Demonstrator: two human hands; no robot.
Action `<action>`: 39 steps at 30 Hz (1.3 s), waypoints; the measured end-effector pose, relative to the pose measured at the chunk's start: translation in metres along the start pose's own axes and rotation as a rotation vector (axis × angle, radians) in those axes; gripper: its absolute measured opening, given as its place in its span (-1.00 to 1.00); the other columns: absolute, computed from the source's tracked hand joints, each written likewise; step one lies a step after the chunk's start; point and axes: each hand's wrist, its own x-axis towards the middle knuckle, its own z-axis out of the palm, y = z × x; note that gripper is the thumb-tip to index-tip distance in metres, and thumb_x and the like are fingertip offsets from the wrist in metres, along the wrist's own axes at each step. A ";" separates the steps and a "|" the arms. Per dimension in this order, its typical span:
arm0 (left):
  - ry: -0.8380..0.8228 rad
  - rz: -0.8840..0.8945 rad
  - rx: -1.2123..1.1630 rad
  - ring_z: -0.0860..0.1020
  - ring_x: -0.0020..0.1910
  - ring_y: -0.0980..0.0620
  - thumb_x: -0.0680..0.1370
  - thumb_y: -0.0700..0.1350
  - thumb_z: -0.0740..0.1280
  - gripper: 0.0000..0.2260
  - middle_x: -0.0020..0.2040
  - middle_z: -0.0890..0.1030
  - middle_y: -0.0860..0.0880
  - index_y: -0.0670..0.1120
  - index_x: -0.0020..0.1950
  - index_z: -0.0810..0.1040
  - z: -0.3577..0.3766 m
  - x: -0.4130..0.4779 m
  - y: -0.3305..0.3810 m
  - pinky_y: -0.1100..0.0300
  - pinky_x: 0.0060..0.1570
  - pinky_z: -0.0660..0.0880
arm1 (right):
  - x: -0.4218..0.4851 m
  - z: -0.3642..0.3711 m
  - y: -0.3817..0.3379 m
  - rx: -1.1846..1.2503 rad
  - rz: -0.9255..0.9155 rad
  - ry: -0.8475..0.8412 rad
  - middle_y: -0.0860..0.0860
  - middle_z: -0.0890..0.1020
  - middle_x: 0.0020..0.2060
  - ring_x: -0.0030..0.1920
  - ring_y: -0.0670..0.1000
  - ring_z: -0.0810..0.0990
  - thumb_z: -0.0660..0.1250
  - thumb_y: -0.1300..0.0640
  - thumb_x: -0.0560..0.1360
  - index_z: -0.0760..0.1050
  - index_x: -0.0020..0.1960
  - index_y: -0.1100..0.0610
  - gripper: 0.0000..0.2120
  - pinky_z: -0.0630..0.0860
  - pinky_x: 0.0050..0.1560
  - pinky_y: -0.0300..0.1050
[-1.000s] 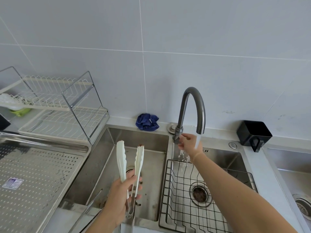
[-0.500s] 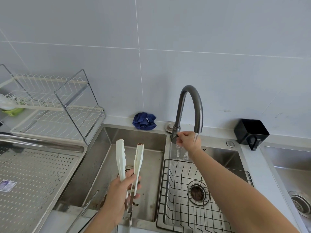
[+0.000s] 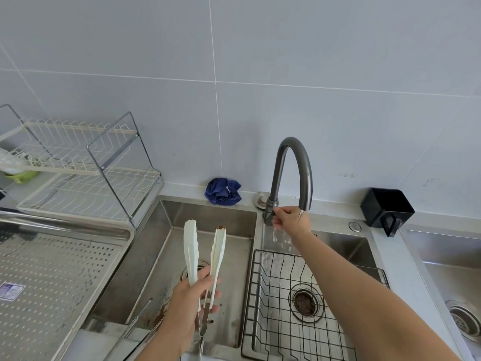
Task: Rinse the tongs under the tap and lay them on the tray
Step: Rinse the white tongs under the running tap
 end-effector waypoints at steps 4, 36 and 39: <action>0.005 -0.010 -0.001 0.63 -0.02 -0.14 0.57 -0.17 0.39 -0.75 0.11 0.69 -0.22 -0.05 0.24 0.66 0.002 0.000 0.000 0.04 -0.22 0.59 | -0.004 -0.001 0.002 0.024 -0.009 -0.020 0.19 0.69 -0.17 -0.26 0.03 0.67 0.40 0.19 0.61 0.59 0.17 0.33 -0.78 0.62 -0.31 -0.19; -0.103 0.073 0.410 0.41 -0.32 0.06 0.37 0.06 0.36 -0.82 -0.29 0.47 -0.01 0.08 -0.08 0.66 0.064 0.002 -0.003 0.18 -0.28 0.34 | -0.102 0.007 0.024 -0.184 -0.136 -0.032 0.07 0.72 -0.24 -0.44 -0.03 0.69 0.38 0.13 0.61 0.65 -0.10 0.08 -0.87 0.66 -0.39 -0.11; -0.103 0.090 0.426 0.40 -0.33 0.08 0.47 0.00 0.38 -0.87 -0.31 0.46 0.01 0.03 -0.04 0.67 0.064 0.002 -0.005 0.18 -0.28 0.35 | -0.104 0.006 0.028 -0.182 -0.149 -0.002 0.05 0.72 -0.23 -0.37 -0.03 0.73 0.42 0.16 0.58 0.66 -0.03 0.13 -0.94 0.67 -0.39 -0.10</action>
